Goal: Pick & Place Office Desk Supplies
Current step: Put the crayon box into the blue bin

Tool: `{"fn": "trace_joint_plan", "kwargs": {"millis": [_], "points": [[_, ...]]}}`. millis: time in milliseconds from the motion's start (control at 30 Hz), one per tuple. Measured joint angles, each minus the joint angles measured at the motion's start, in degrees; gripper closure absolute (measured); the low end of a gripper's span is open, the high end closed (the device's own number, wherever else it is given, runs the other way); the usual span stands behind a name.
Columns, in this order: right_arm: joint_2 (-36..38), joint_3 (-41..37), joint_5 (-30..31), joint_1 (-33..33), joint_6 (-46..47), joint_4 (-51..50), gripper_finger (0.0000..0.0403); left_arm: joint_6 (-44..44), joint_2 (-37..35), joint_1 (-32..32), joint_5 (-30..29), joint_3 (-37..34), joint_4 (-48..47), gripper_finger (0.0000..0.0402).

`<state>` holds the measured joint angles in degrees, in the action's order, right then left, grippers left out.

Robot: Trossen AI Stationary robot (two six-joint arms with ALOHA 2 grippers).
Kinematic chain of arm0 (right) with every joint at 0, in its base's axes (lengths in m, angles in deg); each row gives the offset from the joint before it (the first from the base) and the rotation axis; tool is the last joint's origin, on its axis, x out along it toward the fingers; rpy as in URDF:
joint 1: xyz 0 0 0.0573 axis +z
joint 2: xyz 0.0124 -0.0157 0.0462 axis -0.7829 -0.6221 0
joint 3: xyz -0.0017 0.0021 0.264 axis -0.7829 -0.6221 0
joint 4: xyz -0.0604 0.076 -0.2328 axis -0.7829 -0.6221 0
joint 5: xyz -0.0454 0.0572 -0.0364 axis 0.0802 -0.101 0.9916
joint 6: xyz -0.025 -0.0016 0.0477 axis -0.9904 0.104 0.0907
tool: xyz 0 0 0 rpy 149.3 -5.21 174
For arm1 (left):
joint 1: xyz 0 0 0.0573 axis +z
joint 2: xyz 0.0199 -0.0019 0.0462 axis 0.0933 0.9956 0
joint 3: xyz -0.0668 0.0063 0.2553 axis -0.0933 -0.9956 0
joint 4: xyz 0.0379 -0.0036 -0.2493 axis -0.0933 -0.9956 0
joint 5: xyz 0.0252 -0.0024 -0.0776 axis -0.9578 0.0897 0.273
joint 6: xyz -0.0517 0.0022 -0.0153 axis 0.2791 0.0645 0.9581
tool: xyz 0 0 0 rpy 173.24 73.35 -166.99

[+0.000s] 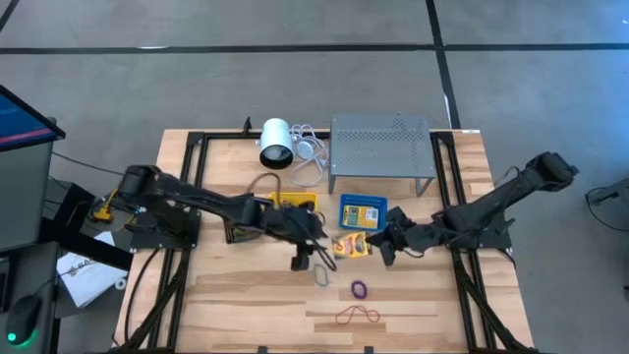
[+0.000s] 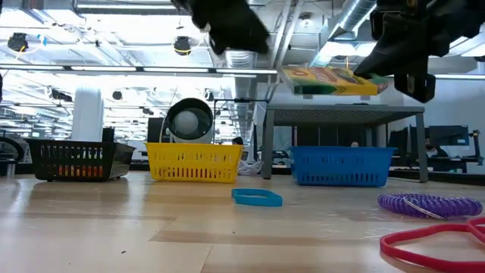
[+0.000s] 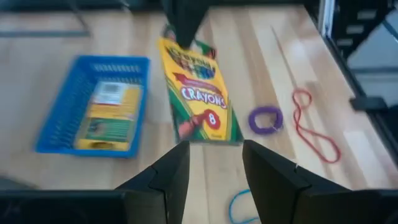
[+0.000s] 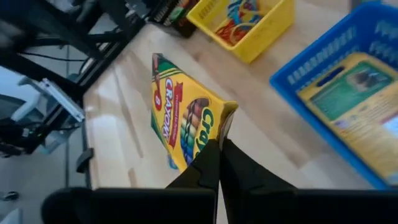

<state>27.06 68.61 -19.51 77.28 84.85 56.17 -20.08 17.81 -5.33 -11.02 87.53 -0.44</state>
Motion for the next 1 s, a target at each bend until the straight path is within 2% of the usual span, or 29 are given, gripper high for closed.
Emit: {"fn": "trace_joint_plan", "kwargs": {"millis": [133, 233, 367, 567, 633, 733, 1000], "points": [[1.89, -0.10, 0.03, -1.56, -2.30, -1.61, 0.0403, 0.88, -7.62, -0.17, -1.42, 0.00, -4.26, 0.0257], [3.16, -0.08, -0.21, -2.87, -4.26, -2.28, 0.0403, 1.36, -13.48, -0.50, -0.96, -1.79, -4.10, 0.0257], [5.10, 0.26, -0.15, -4.66, -6.15, -5.79, 0.0403, 5.11, -21.88, 0.00, -0.15, -9.86, 3.59, 0.0257], [7.49, 5.41, 0.09, -7.31, -11.66, -15.72, 0.0403, 11.52, -35.22, 0.98, -0.74, -27.24, 26.82, 0.0257], [7.30, 7.60, 0.44, -8.00, -12.59, -18.63, 0.0403, 13.74, -38.93, 1.60, -3.10, -31.16, 26.31, 0.0261], [6.86, 10.53, 0.25, -9.18, -14.12, -24.00, 0.0403, 14.23, -40.63, 2.61, -6.99, -34.35, 25.87, 0.0271], [3.88, 13.77, -1.83, -12.16, -14.31, -32.70, 0.0403, 13.69, -37.99, 5.77, -6.43, -34.73, 19.68, 0.0301]]}}
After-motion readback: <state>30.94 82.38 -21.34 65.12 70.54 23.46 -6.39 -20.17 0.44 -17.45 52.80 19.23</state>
